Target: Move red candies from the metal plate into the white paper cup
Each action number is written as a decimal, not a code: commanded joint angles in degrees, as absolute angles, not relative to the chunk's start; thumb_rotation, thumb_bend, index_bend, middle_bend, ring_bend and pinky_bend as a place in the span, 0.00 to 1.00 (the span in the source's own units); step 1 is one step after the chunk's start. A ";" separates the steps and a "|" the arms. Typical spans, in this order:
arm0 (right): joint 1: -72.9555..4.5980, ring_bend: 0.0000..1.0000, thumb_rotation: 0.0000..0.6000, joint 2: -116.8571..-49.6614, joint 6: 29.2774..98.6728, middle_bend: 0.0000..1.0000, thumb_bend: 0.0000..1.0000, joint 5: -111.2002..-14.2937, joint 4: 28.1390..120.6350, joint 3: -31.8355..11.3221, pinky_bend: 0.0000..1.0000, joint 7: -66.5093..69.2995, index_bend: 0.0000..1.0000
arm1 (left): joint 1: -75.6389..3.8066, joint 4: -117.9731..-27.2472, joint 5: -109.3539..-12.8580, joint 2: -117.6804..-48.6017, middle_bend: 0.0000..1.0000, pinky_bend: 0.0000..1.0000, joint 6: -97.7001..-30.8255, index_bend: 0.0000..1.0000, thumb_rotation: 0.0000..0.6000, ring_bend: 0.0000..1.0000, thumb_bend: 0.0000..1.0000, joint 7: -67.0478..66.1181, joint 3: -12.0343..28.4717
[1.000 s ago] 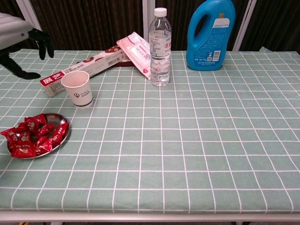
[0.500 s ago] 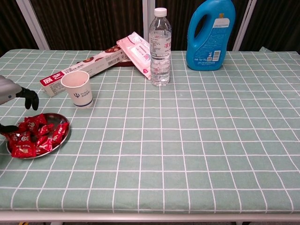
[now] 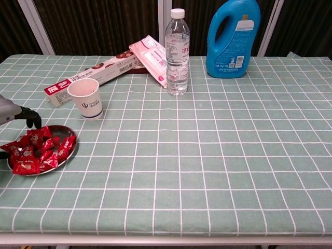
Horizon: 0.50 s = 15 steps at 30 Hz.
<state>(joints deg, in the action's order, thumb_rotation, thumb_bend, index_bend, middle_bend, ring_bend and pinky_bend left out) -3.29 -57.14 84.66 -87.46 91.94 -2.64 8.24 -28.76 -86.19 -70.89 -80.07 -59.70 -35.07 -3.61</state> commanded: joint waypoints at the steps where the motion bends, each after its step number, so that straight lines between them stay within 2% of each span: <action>1: -3.42 0.01 1.00 -57.11 84.49 0.13 0.09 -87.41 92.19 -2.68 0.28 8.02 0.02 | -29.24 -85.89 -69.57 -79.90 0.41 1.00 -58.25 0.35 1.00 0.97 0.20 -36.22 -3.62; 7: -3.27 0.01 1.00 -56.96 84.59 0.13 0.09 -87.26 92.28 -2.65 0.28 8.04 0.02 | -29.73 -85.74 -68.63 -80.09 0.41 1.00 -57.20 0.36 1.00 0.97 0.21 -36.83 -3.29; 15: -3.33 0.01 1.00 -56.94 84.43 0.13 0.09 -87.09 92.43 -2.71 0.28 7.95 0.02 | -29.64 -82.73 -71.61 -81.96 0.49 1.00 -58.00 0.46 1.00 0.97 0.19 -34.29 -3.26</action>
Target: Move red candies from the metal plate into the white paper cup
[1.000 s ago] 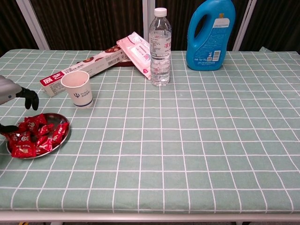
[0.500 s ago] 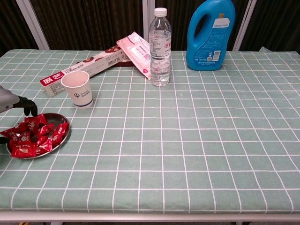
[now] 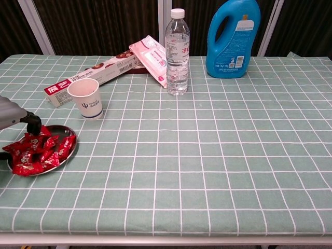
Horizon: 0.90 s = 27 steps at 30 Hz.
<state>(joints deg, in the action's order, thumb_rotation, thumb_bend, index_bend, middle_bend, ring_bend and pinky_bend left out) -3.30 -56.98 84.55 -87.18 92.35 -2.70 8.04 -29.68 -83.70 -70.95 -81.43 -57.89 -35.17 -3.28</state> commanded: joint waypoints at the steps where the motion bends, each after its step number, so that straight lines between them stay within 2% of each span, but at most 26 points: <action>1: -3.34 0.01 1.00 -56.93 84.39 0.13 0.09 -87.05 92.43 -2.71 0.28 7.94 0.02 | -29.69 -82.39 -71.69 -82.07 0.49 1.00 -57.84 0.46 1.00 0.97 0.19 -34.10 -3.24; 21: -3.27 0.01 1.00 -56.86 84.26 0.13 0.09 -86.87 92.44 -2.67 0.29 7.94 0.02 | -30.12 -80.54 -76.89 -83.63 0.49 1.00 -57.79 0.46 1.00 0.97 0.20 -32.38 -3.89; 27: -3.29 0.01 1.00 -56.75 84.22 0.13 0.09 -86.81 92.54 -2.71 0.29 7.98 0.02 | -30.58 -78.50 -77.38 -84.77 0.53 1.00 -56.53 0.53 1.00 0.97 0.22 -30.83 -3.71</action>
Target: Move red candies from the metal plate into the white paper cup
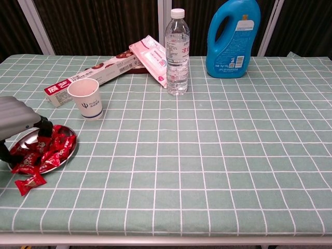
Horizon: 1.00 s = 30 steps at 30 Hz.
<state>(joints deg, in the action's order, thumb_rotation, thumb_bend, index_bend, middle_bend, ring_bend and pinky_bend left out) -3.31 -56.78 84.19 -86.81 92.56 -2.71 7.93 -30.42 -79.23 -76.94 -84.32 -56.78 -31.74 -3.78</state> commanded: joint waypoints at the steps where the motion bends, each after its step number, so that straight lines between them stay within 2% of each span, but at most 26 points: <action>1: -3.25 0.01 1.00 -56.75 84.25 0.13 0.09 -86.81 92.49 -2.69 0.29 8.03 0.02 | -30.63 -78.07 -77.75 -84.95 0.55 1.00 -56.53 0.55 1.00 0.97 0.23 -30.10 -3.68; 5: -3.22 0.01 1.00 -56.78 84.20 0.13 0.09 -86.77 92.39 -2.65 0.29 8.10 0.02 | -30.71 -76.64 -78.89 -85.41 0.62 1.00 -56.20 0.61 1.00 0.98 0.28 -27.83 -3.86; 17: -3.06 0.01 1.00 -56.74 84.29 0.13 0.09 -86.65 92.37 -2.63 0.30 8.26 0.02 | -31.36 -74.82 -80.76 -85.92 0.74 1.00 -54.63 0.71 1.00 0.99 0.51 -20.95 -3.66; 23: -3.06 0.01 1.00 -56.65 84.35 0.13 0.09 -86.72 92.33 -2.67 0.31 8.47 0.02 | -31.45 -77.29 -81.10 -83.92 0.76 1.00 -55.37 0.73 1.00 1.00 0.53 -17.16 -2.58; 30: -2.90 0.01 1.00 -56.79 84.55 0.13 0.09 -86.79 91.65 -2.62 0.31 9.14 0.02 | -32.73 -82.30 -80.63 -79.63 0.76 1.00 -57.76 0.73 1.00 1.00 0.53 -14.52 1.65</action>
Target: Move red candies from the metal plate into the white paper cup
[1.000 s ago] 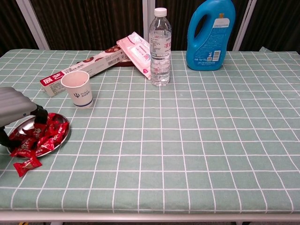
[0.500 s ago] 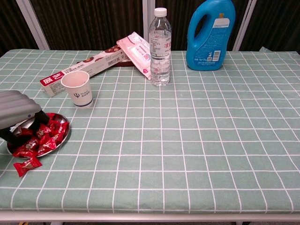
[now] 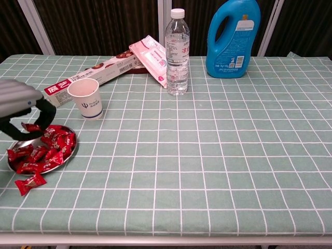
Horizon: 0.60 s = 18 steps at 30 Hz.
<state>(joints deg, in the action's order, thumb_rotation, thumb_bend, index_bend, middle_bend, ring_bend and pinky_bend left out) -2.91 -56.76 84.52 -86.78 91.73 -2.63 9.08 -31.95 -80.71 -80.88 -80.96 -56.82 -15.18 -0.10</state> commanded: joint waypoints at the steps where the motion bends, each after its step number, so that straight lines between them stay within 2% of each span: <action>1: -2.91 0.01 1.00 -56.81 84.53 0.13 0.09 -86.77 91.61 -2.64 0.31 9.18 0.02 | -33.06 -82.78 -80.59 -79.33 0.76 1.00 -57.99 0.73 1.00 1.00 0.53 -14.45 2.28; 11: -2.75 0.01 1.00 -57.01 84.33 0.13 0.09 -86.27 90.87 -2.66 0.31 9.87 0.02 | -39.50 -83.03 -77.09 -80.77 0.74 1.00 -53.77 0.71 1.00 1.00 0.52 -14.80 8.66; 18: -2.55 0.01 1.00 -57.03 84.12 0.13 0.09 -85.46 90.55 -2.79 0.31 10.21 0.02 | -42.90 -78.77 -72.73 -84.12 0.67 1.00 -49.81 0.63 1.00 1.00 0.52 -16.61 10.18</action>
